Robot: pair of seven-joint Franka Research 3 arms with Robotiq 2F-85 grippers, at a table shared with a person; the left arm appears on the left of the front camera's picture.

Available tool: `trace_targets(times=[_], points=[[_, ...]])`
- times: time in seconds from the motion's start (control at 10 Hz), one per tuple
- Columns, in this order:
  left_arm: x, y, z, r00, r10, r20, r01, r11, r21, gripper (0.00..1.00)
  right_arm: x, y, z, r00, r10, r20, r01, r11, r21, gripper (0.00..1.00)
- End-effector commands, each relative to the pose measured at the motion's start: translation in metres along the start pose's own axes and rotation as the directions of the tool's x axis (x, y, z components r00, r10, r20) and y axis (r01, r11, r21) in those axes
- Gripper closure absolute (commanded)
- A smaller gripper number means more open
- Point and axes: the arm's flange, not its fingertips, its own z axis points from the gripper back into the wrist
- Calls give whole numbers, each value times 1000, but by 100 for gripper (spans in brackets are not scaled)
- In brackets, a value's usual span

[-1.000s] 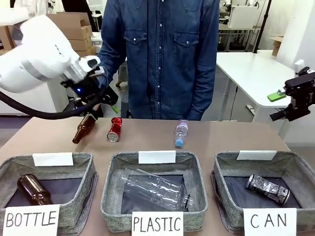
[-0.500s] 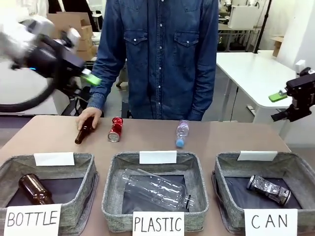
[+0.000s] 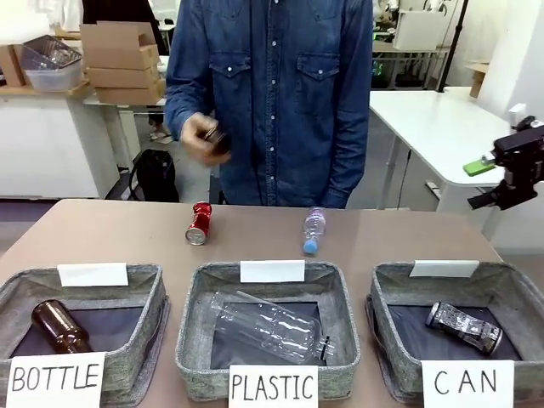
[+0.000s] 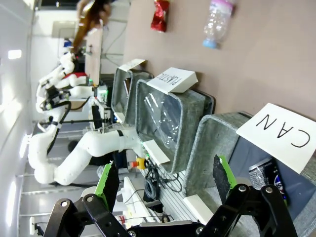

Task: Sort the can waste into the basket.
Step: Pick up the can waste from the table and place it in the right Fabric basket.

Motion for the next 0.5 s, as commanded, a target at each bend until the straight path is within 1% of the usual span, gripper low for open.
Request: trace_targets(times=[0.0,0.1,0.2,0.3,0.4], points=[[64,31,-26,998,62,-26,-63,998,-28,0,0,1,2,1000,21,-4,-21,1000,4,0],[80,37,-32,996,70,-59,-72,997,-34,0,0,1,2,1000,21,-4,-21,1000,4,0],[99,44,-44,992,121,-31,-119,992,43,0,0,1,2,1000,21,-4,-21,1000,4,0],[118,50,-62,988,147,-53,-143,988,63,0,0,1,2,1000,21,-4,-21,1000,4,0],[134,56,-78,981,153,-116,-145,987,74,0,0,1,2,1000,21,-4,-21,1000,4,0]])
